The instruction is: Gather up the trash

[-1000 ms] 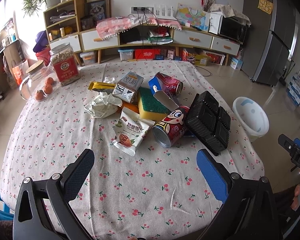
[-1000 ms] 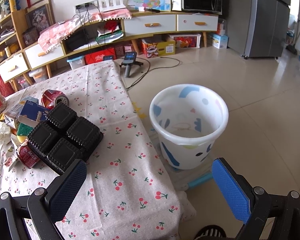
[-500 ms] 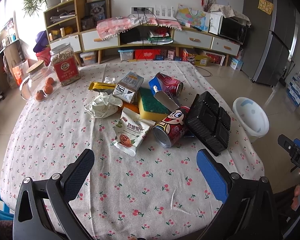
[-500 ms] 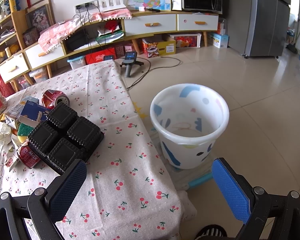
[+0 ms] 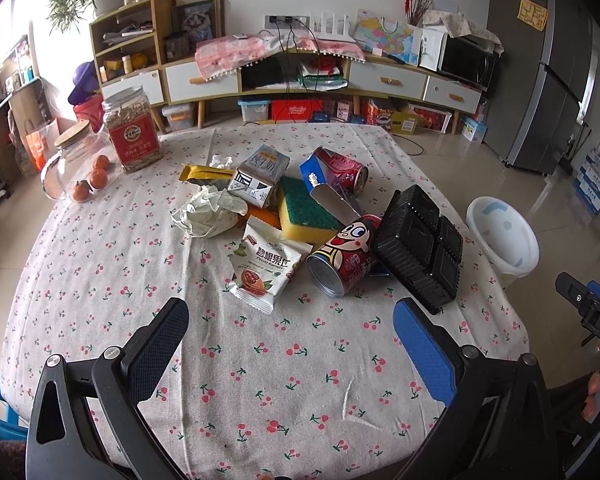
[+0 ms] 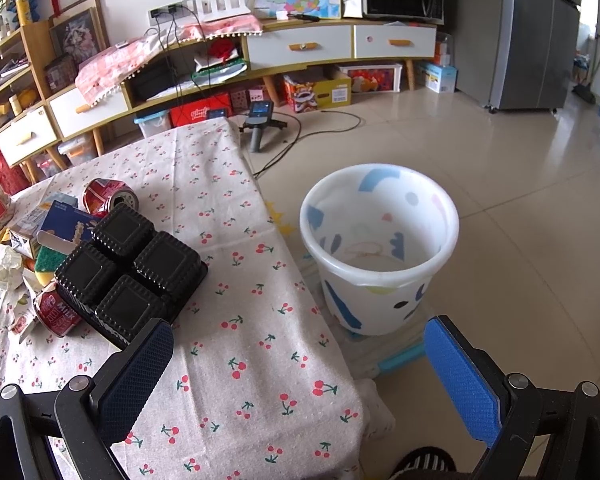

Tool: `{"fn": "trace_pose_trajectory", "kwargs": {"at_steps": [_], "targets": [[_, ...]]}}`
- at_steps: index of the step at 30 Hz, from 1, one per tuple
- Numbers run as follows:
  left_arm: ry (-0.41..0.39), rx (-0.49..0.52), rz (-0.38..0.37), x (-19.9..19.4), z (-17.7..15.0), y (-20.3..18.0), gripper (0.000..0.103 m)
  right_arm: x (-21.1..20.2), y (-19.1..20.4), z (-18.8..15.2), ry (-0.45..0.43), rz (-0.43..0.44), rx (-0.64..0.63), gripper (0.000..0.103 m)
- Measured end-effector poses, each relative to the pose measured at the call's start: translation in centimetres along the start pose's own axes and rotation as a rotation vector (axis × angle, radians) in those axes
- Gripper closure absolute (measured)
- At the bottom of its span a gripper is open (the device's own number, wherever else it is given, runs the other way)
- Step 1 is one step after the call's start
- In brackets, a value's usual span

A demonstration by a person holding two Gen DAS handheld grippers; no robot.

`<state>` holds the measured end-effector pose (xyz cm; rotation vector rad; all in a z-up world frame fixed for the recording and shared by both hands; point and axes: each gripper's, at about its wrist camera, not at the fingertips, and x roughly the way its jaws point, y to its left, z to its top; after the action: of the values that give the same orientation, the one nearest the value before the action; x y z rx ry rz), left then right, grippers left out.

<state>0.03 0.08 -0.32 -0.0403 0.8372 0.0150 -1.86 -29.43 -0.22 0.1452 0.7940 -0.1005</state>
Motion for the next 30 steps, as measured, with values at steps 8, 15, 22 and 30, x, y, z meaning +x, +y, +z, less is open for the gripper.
{"fn": "trace_pose_trajectory", "kwargs": {"at_steps": [8, 15, 22, 30], "targets": [[-0.001, -0.020, -0.001, -0.1, 0.2, 0.7, 0.000, 0.2, 0.1, 0.0, 0.001, -0.004, 0.002, 0.000], [-0.003, -0.018, -0.004, 0.0, 0.4, 0.7, 0.000, 0.4, 0.2, 0.6, 0.013, 0.013, 0.000, 0.000], [-0.008, -0.028, -0.043, 0.0, 1.4, 0.9, 0.000, 0.5, 0.6, 2.0, 0.054, 0.040, -0.022, 0.000], [0.060, 0.006, -0.023, 2.0, 4.4, 1.8, 0.000, 2.7, 3.6, 5.6, 0.207, 0.204, -0.100, 0.000]]}}
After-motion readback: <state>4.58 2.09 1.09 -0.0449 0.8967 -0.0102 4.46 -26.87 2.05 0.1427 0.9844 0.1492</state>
